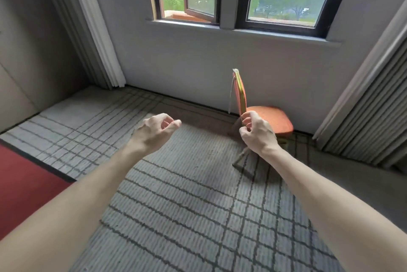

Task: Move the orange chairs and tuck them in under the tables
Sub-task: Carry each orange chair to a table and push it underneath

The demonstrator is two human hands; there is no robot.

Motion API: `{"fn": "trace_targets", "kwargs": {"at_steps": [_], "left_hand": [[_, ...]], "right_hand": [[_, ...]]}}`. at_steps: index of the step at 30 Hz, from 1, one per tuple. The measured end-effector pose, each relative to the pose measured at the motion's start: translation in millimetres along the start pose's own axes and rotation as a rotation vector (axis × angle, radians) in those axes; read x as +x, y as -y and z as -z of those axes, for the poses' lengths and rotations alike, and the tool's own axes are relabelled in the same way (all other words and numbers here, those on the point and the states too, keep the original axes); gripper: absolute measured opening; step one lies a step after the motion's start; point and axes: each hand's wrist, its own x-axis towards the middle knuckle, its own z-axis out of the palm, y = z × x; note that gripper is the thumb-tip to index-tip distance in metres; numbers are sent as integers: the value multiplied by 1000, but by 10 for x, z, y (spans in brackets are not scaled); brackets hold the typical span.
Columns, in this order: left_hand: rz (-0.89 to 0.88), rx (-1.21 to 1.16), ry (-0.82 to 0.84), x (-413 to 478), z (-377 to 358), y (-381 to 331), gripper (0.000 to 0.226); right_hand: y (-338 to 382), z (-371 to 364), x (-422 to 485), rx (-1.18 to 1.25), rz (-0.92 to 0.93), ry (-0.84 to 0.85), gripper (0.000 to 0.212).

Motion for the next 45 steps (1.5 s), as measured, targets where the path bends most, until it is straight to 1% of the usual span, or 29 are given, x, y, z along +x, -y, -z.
{"fn": "trace_targets", "kwargs": {"at_steps": [4,7,9,13,16,20,22,23,25,27,29,32,35,36,38,39,41,43,45], "left_hand": [[26,-23,-3,890,-33,340,39],[27,-14,29,1668,-200,628,42],[13,17,62,2245,-340,823,41],[-12,-1,125,3354,-536,1152,37],[-48,0,198,4310,-631,1314,39],[-99,8,291,5494,-748,1240,38],[-127,-17,347,5824,-807,1132,42],[-138,-40,391,6100,-892,1081,48],[-152,-88,446,6528,-1041,968,66],[-186,-111,470,6925,-1236,845,80],[-234,-100,486,7393,-1482,683,87],[-314,-58,515,8037,-1952,461,89],[-365,-22,600,8585,-2446,269,84],[-405,4,627,8715,-2567,204,76],[-469,40,659,9003,-2822,45,52],[-499,46,676,9130,-2959,6,46],[-565,81,736,9397,-3247,-66,40],[-646,113,746,9576,-3485,-107,44],[-709,130,768,9785,-3766,-149,41]], "right_hand": [[69,-236,748,-33,0,14,34],[15,-522,1440,-80,-24,15,34],[-52,-745,1964,-127,-75,30,37],[-165,-1131,2956,-256,-194,79,46],[-248,-1368,3670,-287,-271,56,49],[-330,-1524,4516,-298,-360,47,47],[-348,-1540,4762,-297,-376,44,45],[-421,-1561,4970,-289,-398,29,45],[-555,-1600,5320,-273,-442,4,45],[-696,-1649,5631,-254,-478,-16,46],[-927,-1744,6019,-228,-521,-32,50],[-1323,-1920,6537,-161,-570,-38,52],[-1685,-2038,6981,-137,-650,34,57],[-1796,-2060,7095,-139,-675,67,62],[-2014,-2085,7336,-157,-728,114,70],[-2087,-2096,7437,-182,-743,138,72],[-2228,-2149,7635,-218,-777,189,75],[-2300,-2258,7729,-203,-807,236,73],[-2385,-2375,7837,-217,-817,261,61]]}}
